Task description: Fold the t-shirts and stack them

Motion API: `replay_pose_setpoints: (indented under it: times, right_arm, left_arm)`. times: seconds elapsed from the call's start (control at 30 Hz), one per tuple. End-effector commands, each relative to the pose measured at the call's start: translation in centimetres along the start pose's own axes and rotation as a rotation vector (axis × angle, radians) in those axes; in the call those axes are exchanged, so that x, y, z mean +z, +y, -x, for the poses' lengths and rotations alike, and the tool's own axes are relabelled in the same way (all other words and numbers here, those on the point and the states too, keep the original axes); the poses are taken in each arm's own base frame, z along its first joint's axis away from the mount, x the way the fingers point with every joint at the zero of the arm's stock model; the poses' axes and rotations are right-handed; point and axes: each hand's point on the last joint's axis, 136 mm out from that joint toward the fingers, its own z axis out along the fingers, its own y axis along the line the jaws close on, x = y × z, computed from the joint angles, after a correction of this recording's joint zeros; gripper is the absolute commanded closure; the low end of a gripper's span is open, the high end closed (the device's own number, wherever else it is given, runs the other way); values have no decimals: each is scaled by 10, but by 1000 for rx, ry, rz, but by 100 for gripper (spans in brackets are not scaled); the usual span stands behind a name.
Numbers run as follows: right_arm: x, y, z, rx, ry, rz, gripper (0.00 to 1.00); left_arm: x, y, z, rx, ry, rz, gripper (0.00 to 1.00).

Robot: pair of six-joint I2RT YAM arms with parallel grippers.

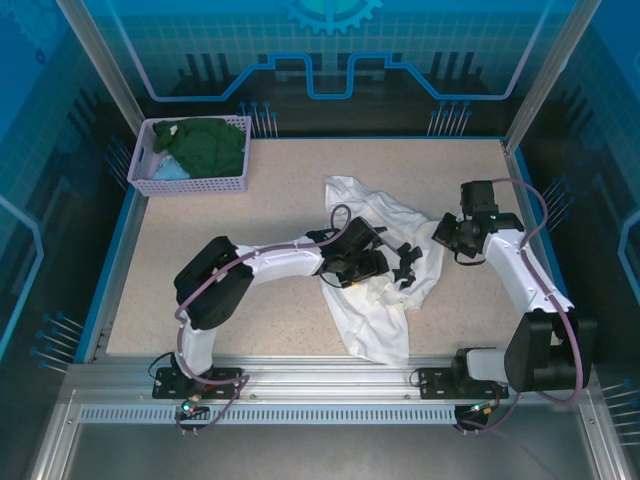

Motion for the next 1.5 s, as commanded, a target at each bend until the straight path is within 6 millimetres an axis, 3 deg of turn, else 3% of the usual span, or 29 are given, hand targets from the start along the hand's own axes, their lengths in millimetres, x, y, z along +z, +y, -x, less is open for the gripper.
replay_pose_setpoints:
  times: [0.0,0.13,0.2,0.27,0.37,0.47,0.63,0.77,0.9,1.0,1.1,1.2,1.23,1.27,1.33,1.4,1.43,1.47]
  right_arm:
    - [-1,4,-4,-37,0,11,100]
    - [-2,5,-3,-44,-6,11,100]
    - [-3,5,-1,-47,-11,11,100]
    - [-4,5,1,-50,-13,11,100]
    - [-11,5,8,-51,-31,6,100]
    - [-22,10,22,-20,-75,37,100]
    - [-61,24,63,28,-180,85,100]
    - [-122,31,94,60,-326,135,100]
    - [-175,31,106,75,-466,151,100]
    - [-187,26,107,83,-515,134,100]
    - [-172,15,116,96,-517,59,98]
    - [-140,13,137,99,-461,-15,99]
    - [-125,12,146,103,-433,-39,99]
    - [-112,12,154,105,-409,-62,99]
    - [-76,11,173,118,-342,-124,98]
    - [-36,12,190,132,-266,-150,80]
    - [-18,10,194,144,-210,-161,69]
    - [-5,8,196,171,-141,-159,65]
  left_arm:
    - [7,-13,3,-25,13,-24,41]
    - [8,-9,15,38,-35,33,66]
    - [4,-8,27,80,-62,55,86]
    - [0,-6,38,114,-81,73,100]
    - [-14,-10,58,192,-109,87,100]
    - [-41,-21,88,272,-183,76,100]
    - [-118,-78,145,385,-318,-96,100]
    - [-213,-115,181,469,-480,-223,100]
    - [-295,-121,201,503,-621,-320,100]
    - [-323,-103,218,486,-698,-319,100]
    - [-326,-76,257,374,-710,-339,100]
    - [-306,-48,307,277,-708,-280,98]
    - [-293,-37,326,238,-693,-235,93]
    - [-283,-25,342,194,-687,-178,81]
    - [-262,-1,375,103,-671,-85,69]
    - [-248,18,396,6,-670,-48,33]
    - [-244,22,401,-18,-669,-55,30]
    - [-243,26,402,-33,-665,-52,24]
